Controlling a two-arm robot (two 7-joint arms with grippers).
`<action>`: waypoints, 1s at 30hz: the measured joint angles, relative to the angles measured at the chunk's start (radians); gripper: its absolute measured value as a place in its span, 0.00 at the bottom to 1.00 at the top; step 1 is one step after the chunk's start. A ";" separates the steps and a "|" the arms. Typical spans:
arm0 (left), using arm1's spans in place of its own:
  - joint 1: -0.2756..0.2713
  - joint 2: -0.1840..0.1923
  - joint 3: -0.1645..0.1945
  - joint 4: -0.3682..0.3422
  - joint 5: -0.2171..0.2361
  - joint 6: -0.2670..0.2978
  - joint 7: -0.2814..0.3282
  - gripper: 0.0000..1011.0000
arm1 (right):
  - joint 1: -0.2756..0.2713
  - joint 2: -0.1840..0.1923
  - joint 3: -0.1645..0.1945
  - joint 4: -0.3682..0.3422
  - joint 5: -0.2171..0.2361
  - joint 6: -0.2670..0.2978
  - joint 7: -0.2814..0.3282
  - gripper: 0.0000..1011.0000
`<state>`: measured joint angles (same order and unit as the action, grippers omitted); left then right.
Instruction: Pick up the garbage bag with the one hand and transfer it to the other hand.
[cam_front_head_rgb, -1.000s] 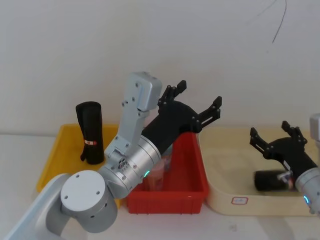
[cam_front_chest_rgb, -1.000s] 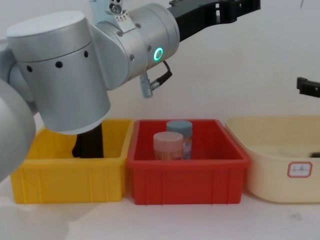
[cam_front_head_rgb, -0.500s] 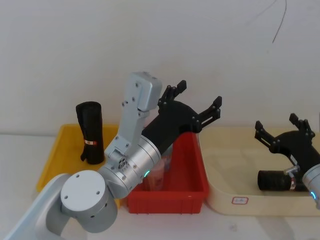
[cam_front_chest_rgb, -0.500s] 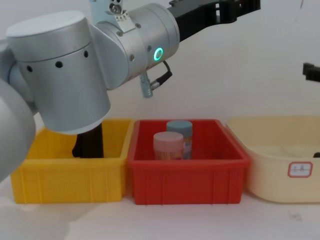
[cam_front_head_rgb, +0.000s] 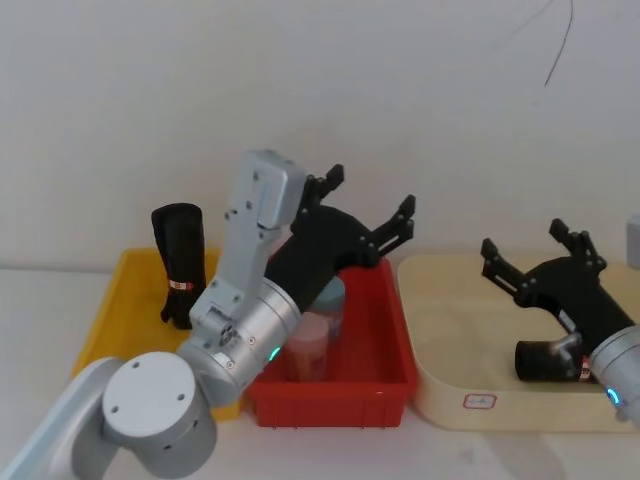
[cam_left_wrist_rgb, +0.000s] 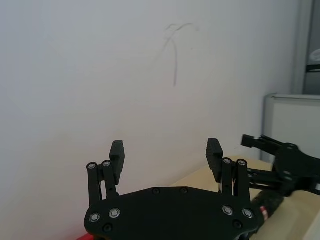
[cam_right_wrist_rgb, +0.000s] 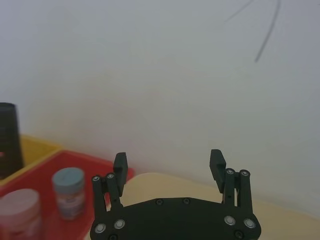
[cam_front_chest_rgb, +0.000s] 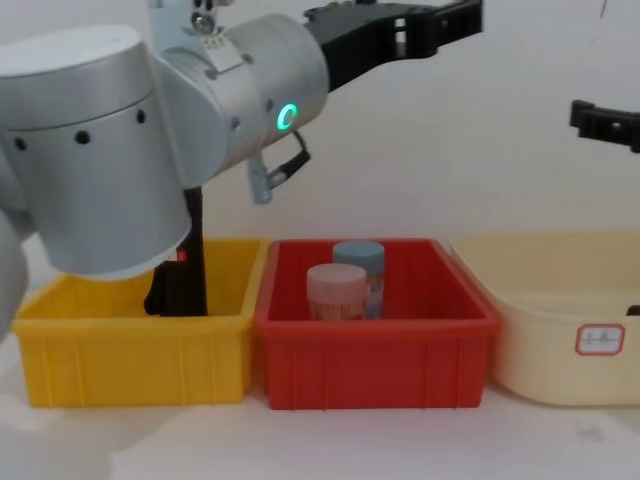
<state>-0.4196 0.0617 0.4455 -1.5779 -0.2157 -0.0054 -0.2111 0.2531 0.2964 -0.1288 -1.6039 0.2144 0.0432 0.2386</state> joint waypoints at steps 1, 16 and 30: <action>0.006 0.003 -0.003 -0.007 0.004 0.002 0.005 0.99 | -0.002 0.000 -0.003 -0.004 0.001 0.002 0.003 0.99; 0.114 0.054 -0.078 -0.136 0.085 0.055 0.128 0.99 | -0.026 -0.008 -0.070 -0.046 0.023 0.030 0.050 0.99; 0.214 0.103 -0.177 -0.252 0.140 0.088 0.219 0.99 | 0.001 -0.008 -0.155 -0.042 0.031 0.043 0.114 0.99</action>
<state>-0.2053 0.1646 0.2686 -1.8297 -0.0761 0.0823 0.0078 0.2543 0.2889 -0.2838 -1.6456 0.2452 0.0859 0.3530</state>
